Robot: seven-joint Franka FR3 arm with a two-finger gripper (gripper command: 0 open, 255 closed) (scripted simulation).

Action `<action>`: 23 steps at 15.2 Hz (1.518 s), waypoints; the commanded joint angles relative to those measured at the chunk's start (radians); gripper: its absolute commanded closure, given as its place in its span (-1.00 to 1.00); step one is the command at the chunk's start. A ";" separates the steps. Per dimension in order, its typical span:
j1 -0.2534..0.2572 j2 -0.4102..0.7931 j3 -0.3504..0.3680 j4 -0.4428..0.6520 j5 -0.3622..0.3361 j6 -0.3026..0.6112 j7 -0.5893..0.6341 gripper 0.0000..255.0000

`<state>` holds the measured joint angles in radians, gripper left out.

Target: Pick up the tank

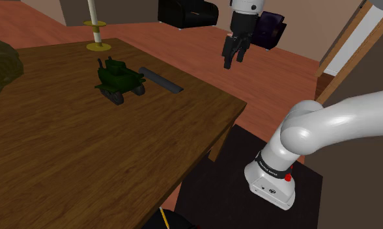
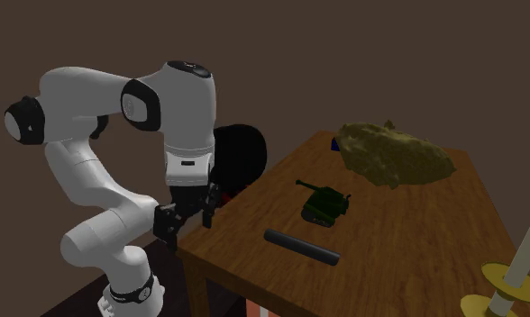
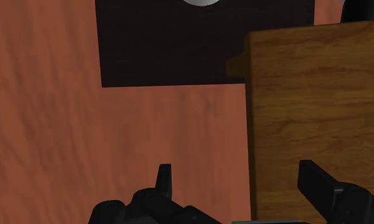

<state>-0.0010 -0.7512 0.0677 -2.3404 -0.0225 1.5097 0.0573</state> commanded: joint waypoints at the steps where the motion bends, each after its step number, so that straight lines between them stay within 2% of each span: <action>1: 0.000 0.000 0.000 0.000 0.000 0.000 0.000 -1.00; 7: 0.032 0.153 0.103 0.127 0.078 0.018 0.119 -1.00; 13: 0.053 0.327 0.198 0.291 0.121 0.026 0.239 -1.00; 18: 0.070 0.490 0.274 0.460 0.126 0.020 0.344 -1.00; 23: 0.099 0.675 0.344 0.665 0.097 -0.005 0.458 -1.00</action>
<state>0.0897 -0.1150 0.3955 -1.7201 0.0816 1.5116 0.4865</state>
